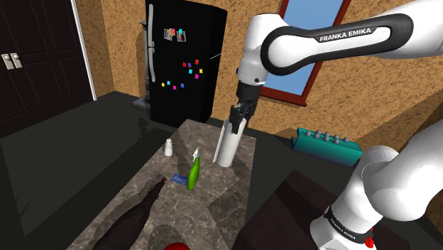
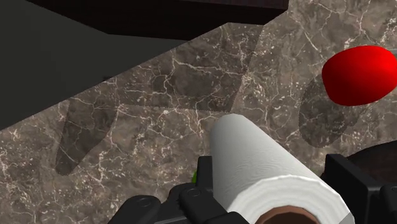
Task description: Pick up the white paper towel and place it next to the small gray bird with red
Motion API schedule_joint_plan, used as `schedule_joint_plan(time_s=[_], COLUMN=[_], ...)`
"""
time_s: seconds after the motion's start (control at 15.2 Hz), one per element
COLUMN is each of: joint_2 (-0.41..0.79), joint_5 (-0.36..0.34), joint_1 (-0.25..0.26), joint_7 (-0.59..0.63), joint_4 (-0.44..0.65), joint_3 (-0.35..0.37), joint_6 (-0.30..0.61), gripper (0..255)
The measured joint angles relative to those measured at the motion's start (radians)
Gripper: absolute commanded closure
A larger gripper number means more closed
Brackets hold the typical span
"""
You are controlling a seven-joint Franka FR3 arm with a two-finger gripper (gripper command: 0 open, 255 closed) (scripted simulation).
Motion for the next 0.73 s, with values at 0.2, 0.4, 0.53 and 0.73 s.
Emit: schedule_joint_plan(time_s=[0.2, 0.4, 0.53, 0.73], joint_2=[0.011, 0.029, 0.058, 0.082], joint_5=[0.016, 0.034, 0.039, 0.047], joint_1=[0.028, 0.061, 0.08, 0.108], joint_7=[0.065, 0.142, 0.193, 0.267], joint_4=[0.019, 0.034, 0.064, 0.093], joint_3=[0.044, 0.097, 0.131, 0.178], joint_6=[-0.003, 0.008, 0.013, 0.015], gripper=[255, 255, 255, 255])
